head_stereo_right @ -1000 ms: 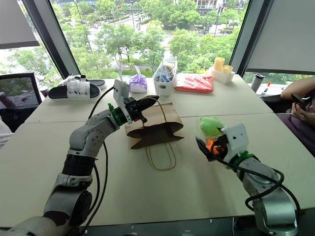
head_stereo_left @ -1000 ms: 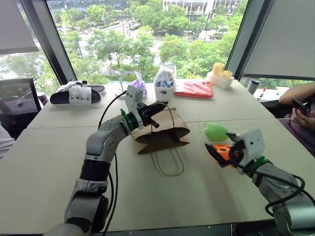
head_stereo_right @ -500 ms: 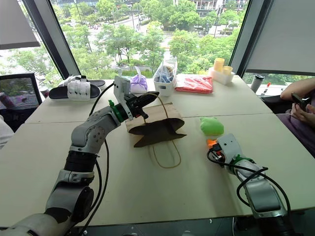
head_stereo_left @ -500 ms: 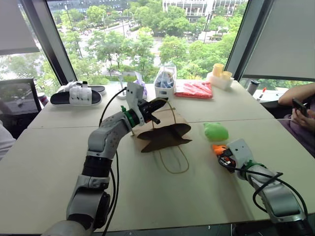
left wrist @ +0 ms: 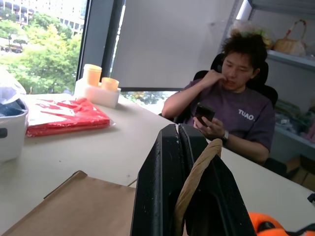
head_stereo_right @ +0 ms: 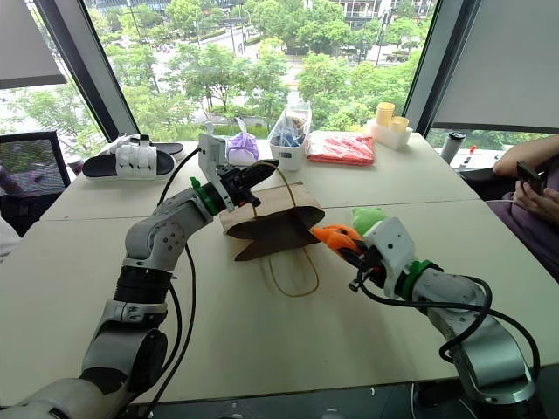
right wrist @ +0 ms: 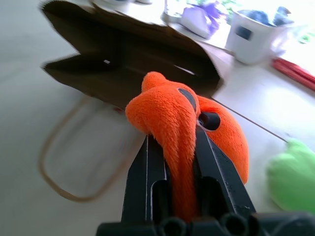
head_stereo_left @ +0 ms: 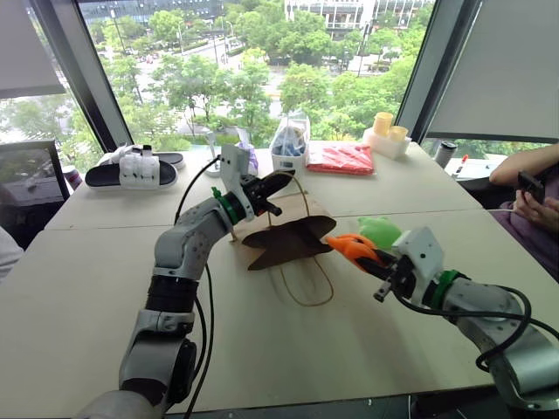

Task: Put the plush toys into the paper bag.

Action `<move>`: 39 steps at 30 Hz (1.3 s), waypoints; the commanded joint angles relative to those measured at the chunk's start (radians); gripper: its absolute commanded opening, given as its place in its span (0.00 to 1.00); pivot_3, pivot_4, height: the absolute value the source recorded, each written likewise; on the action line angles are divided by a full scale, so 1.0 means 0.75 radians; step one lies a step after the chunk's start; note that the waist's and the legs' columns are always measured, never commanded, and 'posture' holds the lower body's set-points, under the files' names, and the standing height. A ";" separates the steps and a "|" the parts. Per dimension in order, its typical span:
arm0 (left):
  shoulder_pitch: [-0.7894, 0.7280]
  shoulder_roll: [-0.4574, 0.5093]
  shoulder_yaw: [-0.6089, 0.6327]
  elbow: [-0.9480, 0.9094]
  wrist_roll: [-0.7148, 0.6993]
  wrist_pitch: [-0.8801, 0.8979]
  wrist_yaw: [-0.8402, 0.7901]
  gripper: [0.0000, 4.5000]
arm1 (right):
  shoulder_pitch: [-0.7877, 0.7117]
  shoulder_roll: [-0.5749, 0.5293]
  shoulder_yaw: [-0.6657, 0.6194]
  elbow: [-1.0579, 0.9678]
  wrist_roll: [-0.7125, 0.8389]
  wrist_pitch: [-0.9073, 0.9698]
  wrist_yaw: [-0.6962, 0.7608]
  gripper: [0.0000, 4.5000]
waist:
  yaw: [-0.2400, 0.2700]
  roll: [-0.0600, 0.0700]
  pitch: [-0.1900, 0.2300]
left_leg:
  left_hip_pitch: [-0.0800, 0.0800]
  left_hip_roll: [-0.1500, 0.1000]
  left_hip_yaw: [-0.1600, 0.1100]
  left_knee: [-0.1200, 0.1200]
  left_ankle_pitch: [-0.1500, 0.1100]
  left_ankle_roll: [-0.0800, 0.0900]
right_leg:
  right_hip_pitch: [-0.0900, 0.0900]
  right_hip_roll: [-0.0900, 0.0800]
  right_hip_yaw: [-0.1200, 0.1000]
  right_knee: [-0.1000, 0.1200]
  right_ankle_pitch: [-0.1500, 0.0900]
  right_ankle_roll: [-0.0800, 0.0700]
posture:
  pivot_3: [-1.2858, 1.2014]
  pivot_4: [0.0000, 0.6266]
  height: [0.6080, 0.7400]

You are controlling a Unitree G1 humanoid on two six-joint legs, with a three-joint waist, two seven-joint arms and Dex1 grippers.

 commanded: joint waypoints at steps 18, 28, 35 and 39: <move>0.013 -0.070 0.095 -0.222 -0.190 0.182 0.168 0.00 | -0.616 0.346 0.540 0.867 -0.485 -0.410 -0.085 0.00 | -0.003 0.000 0.000 | -0.004 -0.001 0.001 -0.002 0.005 -0.009 | -0.008 -0.001 0.001 0.002 0.001 -0.001 | 0.52 0.24 1.00; -0.033 -0.081 0.149 -0.154 -0.212 0.169 0.250 0.00 | -0.603 0.397 0.507 0.929 -0.538 -0.501 -0.100 0.99 | -0.008 0.000 0.000 | -0.004 -0.001 0.001 -0.002 0.005 -0.009 | -0.009 -0.001 0.001 0.003 0.001 -0.001 | 0.52 0.24 1.00; -0.066 -0.086 0.164 -0.099 -0.205 0.147 0.256 0.00 | -0.440 0.386 0.323 0.608 -0.353 -0.416 -0.055 0.99 | -0.003 0.000 0.000 | -0.004 -0.001 0.001 -0.002 0.005 -0.009 | -0.009 -0.001 0.001 0.002 0.001 -0.001 | 0.52 0.24 1.00; -0.071 -0.081 0.167 -0.069 -0.200 0.137 0.246 0.00 | -0.311 0.322 0.143 0.318 -0.153 -0.227 0.000 0.99 | -0.002 0.000 0.000 | -0.004 -0.001 0.001 -0.002 0.005 -0.009 | -0.008 -0.001 0.001 0.002 0.001 -0.001 | 0.52 0.24 1.00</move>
